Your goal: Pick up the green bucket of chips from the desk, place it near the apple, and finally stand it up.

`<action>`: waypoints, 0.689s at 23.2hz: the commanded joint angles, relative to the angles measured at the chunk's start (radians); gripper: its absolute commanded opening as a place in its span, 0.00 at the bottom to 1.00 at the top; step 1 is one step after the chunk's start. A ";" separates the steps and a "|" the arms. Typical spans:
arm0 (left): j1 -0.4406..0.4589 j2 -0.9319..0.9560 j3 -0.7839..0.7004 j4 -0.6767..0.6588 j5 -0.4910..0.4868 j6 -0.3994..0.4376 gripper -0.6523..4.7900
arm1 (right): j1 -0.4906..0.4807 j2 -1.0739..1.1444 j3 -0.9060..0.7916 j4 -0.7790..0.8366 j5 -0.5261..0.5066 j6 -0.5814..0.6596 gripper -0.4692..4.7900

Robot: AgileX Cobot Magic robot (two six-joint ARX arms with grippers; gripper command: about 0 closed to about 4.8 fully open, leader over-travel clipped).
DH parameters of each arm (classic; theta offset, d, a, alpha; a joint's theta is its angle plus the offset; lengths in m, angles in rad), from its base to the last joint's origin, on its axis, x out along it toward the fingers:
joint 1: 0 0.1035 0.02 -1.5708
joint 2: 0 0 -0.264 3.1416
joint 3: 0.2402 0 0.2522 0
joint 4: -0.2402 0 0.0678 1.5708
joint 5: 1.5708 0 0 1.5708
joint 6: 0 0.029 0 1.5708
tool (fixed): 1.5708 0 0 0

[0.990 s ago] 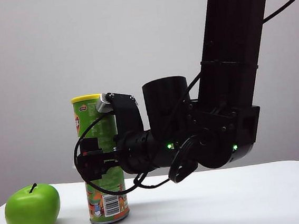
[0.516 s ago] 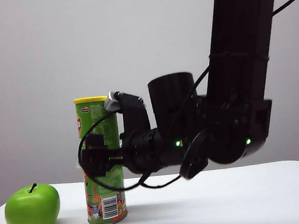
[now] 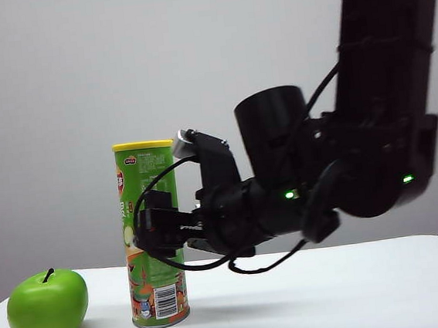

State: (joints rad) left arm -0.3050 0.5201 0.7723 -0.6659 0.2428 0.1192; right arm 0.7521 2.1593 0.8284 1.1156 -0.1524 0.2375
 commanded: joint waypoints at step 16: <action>0.000 0.001 0.003 -0.007 -0.042 -0.049 1.00 | -0.061 -0.904 -0.314 -0.687 0.070 0.031 1.00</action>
State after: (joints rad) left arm -0.3054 0.5205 0.7723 -0.6590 0.2050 0.0875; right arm 0.6952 1.3373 0.5140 0.6113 -0.0803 0.2794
